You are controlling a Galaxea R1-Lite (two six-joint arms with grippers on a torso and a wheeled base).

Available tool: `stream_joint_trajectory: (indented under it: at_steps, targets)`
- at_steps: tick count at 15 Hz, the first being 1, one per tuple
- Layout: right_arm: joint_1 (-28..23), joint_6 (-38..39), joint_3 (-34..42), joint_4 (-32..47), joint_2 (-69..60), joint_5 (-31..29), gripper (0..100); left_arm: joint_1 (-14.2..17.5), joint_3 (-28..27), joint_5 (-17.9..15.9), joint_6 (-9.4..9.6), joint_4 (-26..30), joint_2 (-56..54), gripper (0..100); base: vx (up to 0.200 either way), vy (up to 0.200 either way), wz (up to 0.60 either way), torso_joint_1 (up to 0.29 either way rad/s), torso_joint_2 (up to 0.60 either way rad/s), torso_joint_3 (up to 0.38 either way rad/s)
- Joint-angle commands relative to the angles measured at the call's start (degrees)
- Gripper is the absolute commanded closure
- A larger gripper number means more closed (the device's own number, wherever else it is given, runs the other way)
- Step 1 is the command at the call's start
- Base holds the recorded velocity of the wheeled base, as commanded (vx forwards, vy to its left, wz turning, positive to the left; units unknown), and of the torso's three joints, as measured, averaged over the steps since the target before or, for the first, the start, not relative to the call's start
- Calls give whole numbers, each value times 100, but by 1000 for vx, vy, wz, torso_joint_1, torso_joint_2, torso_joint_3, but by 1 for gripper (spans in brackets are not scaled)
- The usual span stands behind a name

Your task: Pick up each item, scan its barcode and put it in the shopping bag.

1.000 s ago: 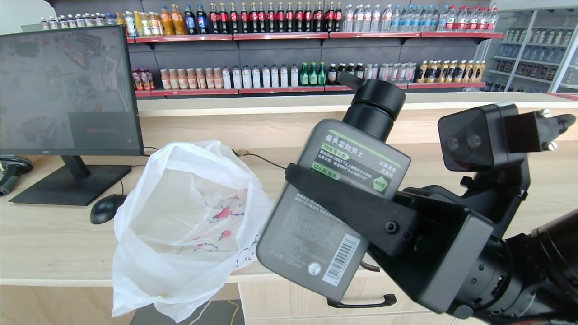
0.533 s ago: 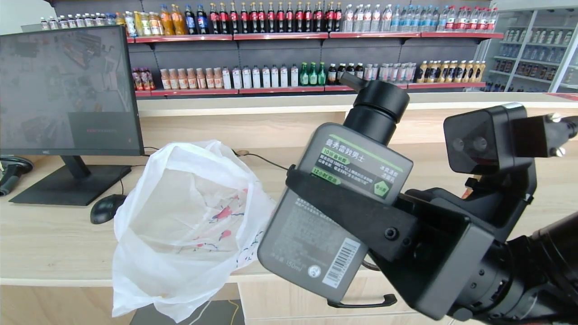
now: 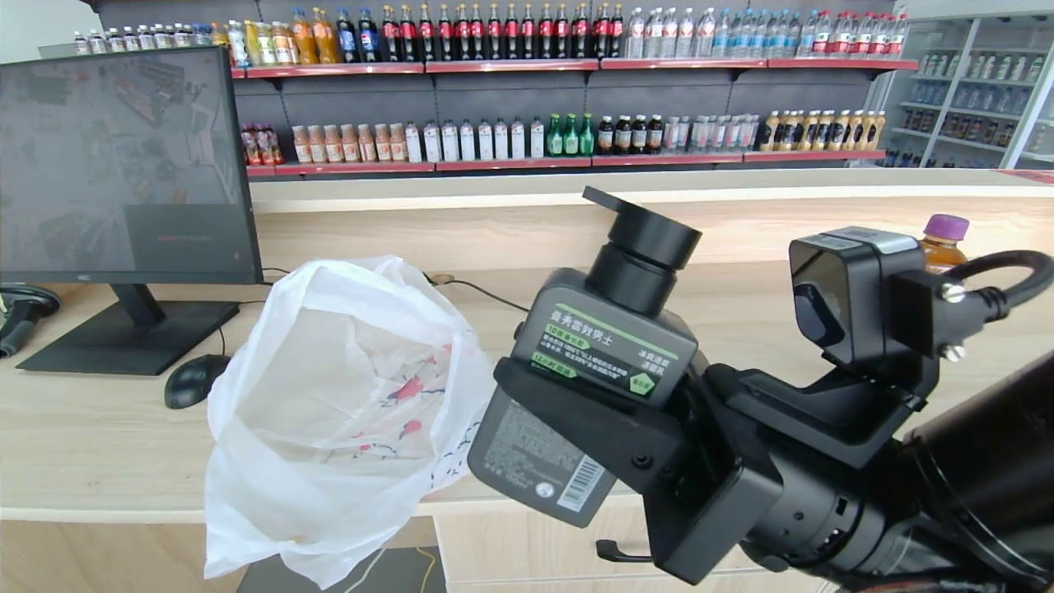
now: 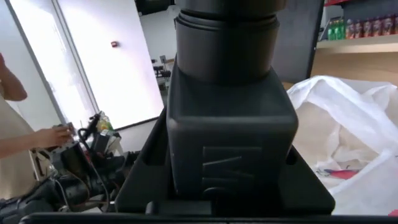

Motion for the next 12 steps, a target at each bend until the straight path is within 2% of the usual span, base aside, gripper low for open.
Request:
stream_joint_trajectory:
  at_steps: [1, 5, 7, 11, 12]
  targets:
    - [-88, -234, 137, -8, 92, -14, 100, 0, 0, 1, -2, -2, -2, 0, 0, 0, 0, 0, 0, 0]
    - [-334, -787, 462, -8, 144, -269, 100, 0, 0, 1, -2, -2, -2, 0, 0, 0, 0, 0, 0, 0]
    - [-730, -1236, 559, -8, 153, -805, 100, 0, 0, 1, -2, -2, -2, 0, 0, 0, 0, 0, 0, 0]
    - [-1090, -1947, 945, -8, 162, -2097, 100, 0, 0, 1, -2, -2, -2, 0, 0, 0, 0, 0, 0, 0]
    - [-1134, -2027, 893, -8, 223, -2246, 100, 0, 0, 1, -2, -2, -2, 0, 0, 0, 0, 0, 0, 0]
